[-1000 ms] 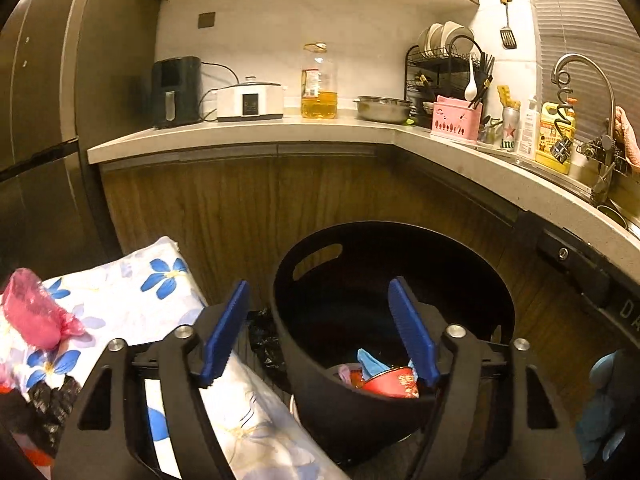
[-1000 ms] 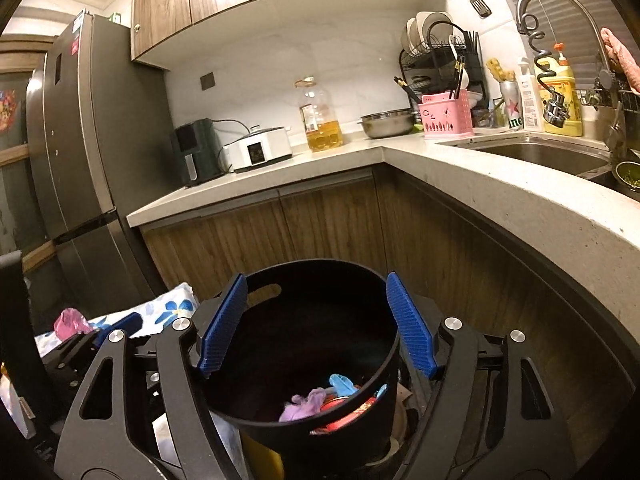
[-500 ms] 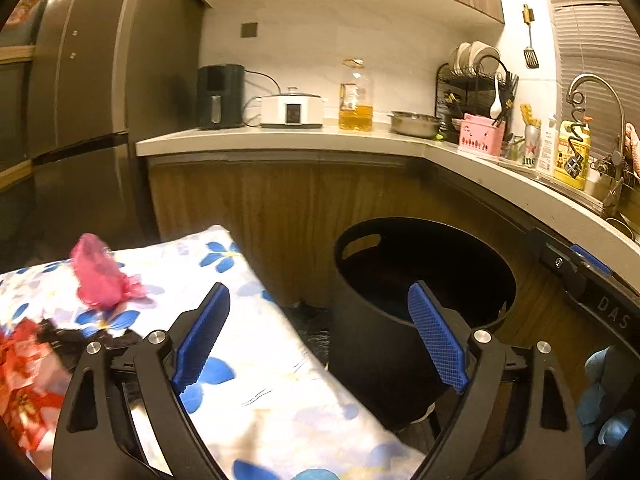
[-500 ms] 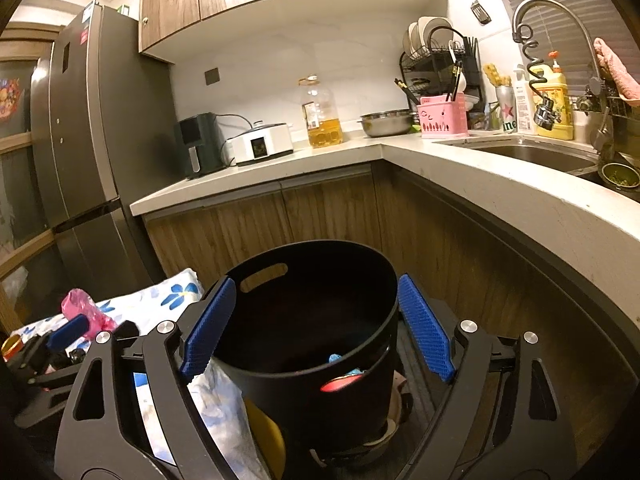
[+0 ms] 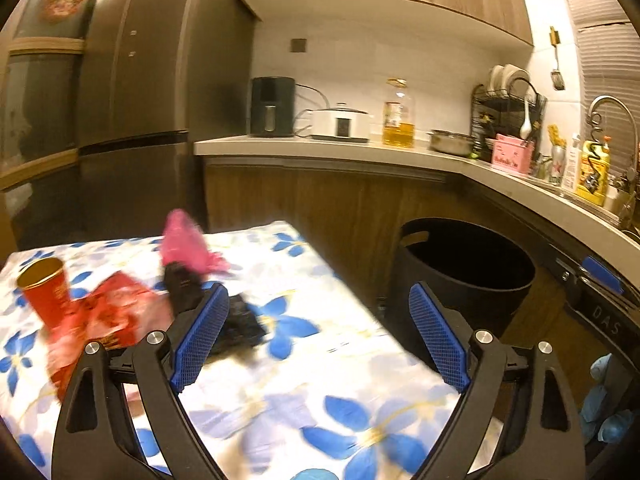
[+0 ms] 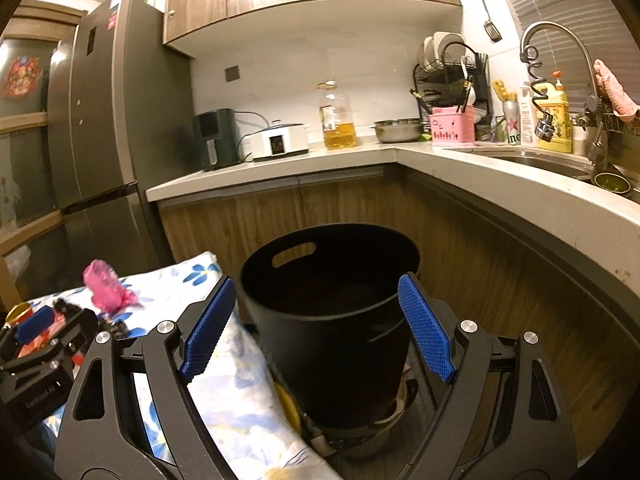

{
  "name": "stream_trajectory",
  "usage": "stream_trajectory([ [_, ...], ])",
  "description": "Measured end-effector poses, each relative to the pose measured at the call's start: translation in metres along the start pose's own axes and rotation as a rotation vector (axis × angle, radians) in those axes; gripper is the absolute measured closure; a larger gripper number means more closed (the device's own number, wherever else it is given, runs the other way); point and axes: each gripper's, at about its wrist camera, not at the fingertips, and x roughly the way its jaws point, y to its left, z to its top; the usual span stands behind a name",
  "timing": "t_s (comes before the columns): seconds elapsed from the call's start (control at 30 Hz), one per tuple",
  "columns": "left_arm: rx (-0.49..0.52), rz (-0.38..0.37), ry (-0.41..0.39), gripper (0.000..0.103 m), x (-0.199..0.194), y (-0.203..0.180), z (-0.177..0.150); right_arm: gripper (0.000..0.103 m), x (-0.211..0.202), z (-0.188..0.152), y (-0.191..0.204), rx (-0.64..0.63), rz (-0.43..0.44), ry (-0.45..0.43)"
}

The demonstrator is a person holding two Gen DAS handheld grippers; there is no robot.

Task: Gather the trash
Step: 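Move both open tools back from the bin to the table, then grasp the red-and-white snack bag with the left tool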

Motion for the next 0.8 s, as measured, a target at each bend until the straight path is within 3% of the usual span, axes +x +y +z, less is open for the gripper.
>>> stream_trajectory([
  [0.47,-0.095,0.258,-0.049,0.015,-0.058,0.102,-0.027,0.021,-0.033,-0.028,0.069,-0.046,0.125,0.017],
  [0.8,-0.131,0.319,0.030,0.015,-0.045,0.141,-0.039,0.021,-0.037,-0.044,0.127,-0.100,0.233,0.048],
])
